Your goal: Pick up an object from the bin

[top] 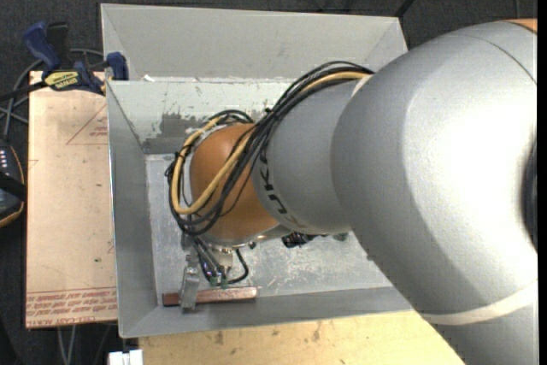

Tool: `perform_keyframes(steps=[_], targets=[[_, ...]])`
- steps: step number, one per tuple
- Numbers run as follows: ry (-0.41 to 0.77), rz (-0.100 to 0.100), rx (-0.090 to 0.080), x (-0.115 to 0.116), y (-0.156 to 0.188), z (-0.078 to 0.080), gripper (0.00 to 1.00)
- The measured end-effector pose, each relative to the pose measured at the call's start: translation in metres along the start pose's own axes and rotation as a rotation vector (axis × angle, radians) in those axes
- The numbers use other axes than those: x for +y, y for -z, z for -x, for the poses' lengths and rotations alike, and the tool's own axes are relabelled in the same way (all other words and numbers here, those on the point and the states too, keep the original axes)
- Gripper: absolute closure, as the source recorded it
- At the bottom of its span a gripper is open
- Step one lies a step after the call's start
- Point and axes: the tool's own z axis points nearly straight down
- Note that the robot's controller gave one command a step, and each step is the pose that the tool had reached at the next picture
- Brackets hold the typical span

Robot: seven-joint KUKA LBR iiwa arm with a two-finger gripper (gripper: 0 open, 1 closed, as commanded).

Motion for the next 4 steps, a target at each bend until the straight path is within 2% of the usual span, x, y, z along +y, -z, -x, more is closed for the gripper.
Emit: perform_keyframes(steps=[1,2,3,4], targets=[[-0.002,0.003,-0.003,0.001,0.003,0.003,1.00],[-0.004,0.003,-0.007,0.000,0.002,0.004,0.00],[0.295,0.006,-0.021,-0.036,0.001,0.001,0.00],[0.298,0.003,-0.006,-0.036,0.000,-0.003,1.00]])
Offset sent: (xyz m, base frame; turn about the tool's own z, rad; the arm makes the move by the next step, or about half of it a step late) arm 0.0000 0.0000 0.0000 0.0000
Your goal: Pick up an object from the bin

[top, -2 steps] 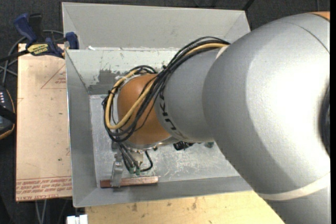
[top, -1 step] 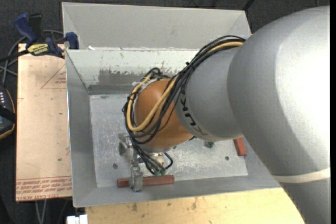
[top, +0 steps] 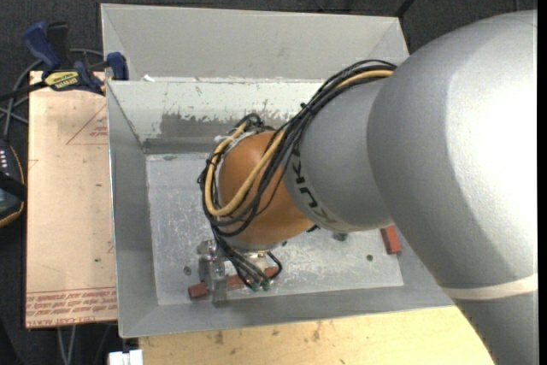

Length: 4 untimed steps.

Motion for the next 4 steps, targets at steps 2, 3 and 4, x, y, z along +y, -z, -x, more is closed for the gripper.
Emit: perform_keyframes(steps=[2,3,4], targets=[[0.109,-0.001,0.002,0.011,0.118,0.008,0.00],[0.107,-0.001,-0.017,-0.021,-0.002,0.001,0.00],[0.109,-0.001,-0.004,-0.019,-0.001,-0.003,1.00]])
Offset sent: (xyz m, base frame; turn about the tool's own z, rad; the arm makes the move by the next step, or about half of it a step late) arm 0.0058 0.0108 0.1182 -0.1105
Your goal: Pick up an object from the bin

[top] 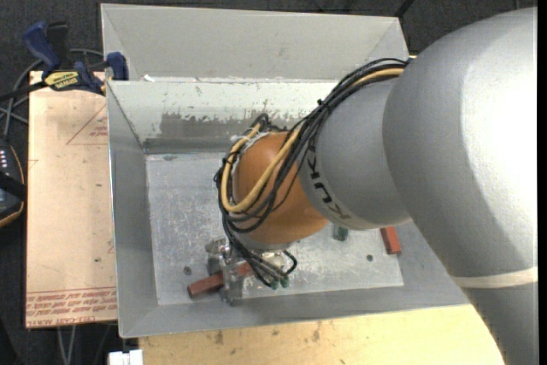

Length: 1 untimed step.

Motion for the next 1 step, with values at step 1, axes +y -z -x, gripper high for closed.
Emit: perform_keyframes(steps=[1], targets=[[0.065,-0.001,-0.002,-0.0141,0.1472,0.0101,1.00]])
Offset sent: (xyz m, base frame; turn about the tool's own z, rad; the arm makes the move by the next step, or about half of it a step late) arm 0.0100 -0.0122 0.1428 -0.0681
